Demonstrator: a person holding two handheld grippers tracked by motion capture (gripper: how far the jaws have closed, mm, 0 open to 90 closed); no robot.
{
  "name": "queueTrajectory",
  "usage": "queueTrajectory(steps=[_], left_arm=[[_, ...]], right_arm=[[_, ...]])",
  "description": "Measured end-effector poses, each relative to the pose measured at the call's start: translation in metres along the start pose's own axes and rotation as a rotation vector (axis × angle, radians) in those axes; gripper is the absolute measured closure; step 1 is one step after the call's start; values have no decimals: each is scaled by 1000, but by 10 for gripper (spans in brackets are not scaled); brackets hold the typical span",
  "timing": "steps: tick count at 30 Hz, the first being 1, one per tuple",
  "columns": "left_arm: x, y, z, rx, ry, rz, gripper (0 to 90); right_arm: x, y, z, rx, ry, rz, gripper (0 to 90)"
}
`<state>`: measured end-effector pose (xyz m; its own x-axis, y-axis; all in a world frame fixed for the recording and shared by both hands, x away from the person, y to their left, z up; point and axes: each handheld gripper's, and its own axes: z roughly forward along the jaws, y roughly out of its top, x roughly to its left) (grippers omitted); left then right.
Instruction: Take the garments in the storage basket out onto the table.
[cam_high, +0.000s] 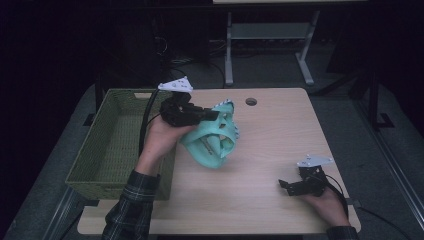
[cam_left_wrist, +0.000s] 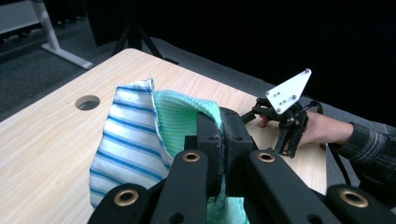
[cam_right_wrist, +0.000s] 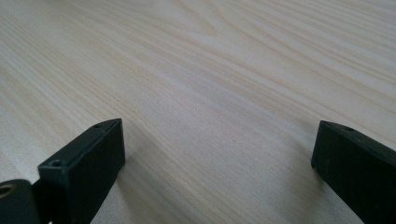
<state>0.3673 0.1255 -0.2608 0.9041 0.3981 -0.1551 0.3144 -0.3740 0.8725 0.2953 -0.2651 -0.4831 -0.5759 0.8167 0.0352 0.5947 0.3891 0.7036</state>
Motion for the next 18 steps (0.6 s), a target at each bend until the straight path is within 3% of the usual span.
queueTrajectory(steps=[18], left_arm=[[-14, -14, 55, 55, -56, 1, 876]], right_arm=[[0, 0, 0, 1, 1, 0, 25]])
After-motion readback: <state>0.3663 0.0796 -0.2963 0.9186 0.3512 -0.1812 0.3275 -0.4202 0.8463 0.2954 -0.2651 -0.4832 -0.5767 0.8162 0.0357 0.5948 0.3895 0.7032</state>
